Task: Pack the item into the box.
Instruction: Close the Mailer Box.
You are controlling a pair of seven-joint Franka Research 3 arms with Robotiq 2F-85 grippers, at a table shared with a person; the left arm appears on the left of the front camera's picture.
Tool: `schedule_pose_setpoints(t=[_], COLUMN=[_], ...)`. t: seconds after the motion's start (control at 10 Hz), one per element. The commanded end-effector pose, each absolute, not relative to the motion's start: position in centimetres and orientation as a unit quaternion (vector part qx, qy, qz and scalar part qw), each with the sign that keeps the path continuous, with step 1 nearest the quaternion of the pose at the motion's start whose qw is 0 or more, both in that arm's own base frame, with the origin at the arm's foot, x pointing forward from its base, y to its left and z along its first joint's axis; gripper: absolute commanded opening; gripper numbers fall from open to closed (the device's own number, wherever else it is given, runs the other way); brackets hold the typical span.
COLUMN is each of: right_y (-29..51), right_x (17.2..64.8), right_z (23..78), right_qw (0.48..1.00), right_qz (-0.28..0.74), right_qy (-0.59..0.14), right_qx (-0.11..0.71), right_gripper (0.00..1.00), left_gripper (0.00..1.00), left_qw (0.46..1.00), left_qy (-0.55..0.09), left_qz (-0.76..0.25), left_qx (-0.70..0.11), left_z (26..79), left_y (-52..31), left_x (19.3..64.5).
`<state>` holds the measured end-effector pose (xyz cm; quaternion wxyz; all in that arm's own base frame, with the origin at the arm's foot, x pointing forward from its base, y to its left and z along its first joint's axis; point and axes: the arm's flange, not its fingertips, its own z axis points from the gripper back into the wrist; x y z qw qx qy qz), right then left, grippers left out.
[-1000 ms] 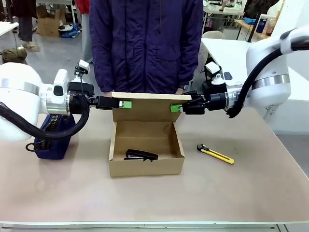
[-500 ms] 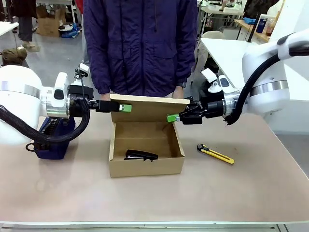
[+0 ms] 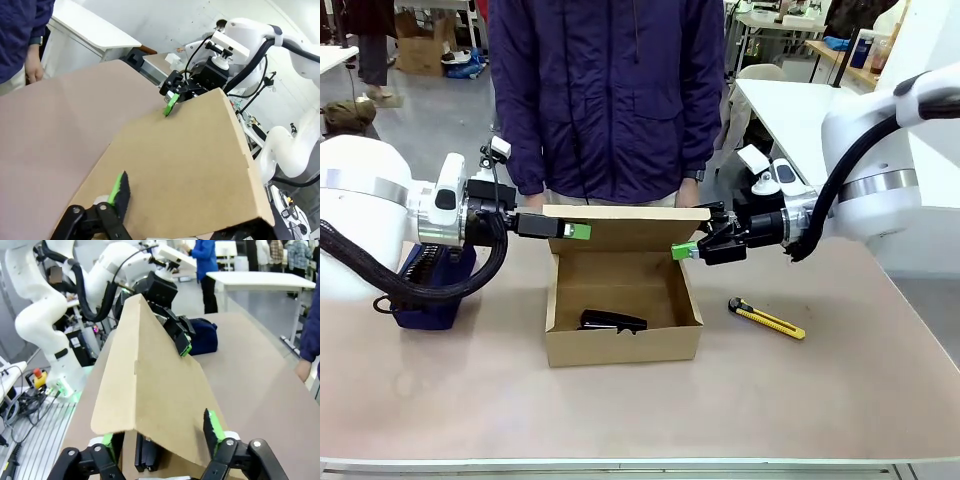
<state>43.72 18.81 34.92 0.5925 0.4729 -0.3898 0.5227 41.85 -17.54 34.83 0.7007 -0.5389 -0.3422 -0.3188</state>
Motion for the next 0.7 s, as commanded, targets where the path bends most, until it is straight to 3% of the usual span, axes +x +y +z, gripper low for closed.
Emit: schedule_pose_setpoints(t=[0.0, 0.3, 0.6], right_y=[17.7, 15.8, 13.6], right_x=[42.8, 42.8, 42.9], right_z=[34.9, 34.4, 33.7], right_qw=[0.581, 0.573, 0.567], right_qz=[0.519, 0.498, 0.475], right_qy=[-0.403, -0.398, -0.4], right_qx=[0.48, 0.515, 0.541], right_gripper=[1.0, 1.0, 1.0], left_gripper=[1.0, 1.0, 1.0], left_qw=[0.708, 0.719, 0.693], left_qy=[-0.343, -0.329, -0.359], left_qz=[-0.337, -0.369, -0.381], left_qx=[-0.516, -0.489, -0.496], left_z=[35.0, 35.0, 35.5], left_y=[-17.3, -16.4, -14.8], left_x=[40.8, 39.4, 37.6])
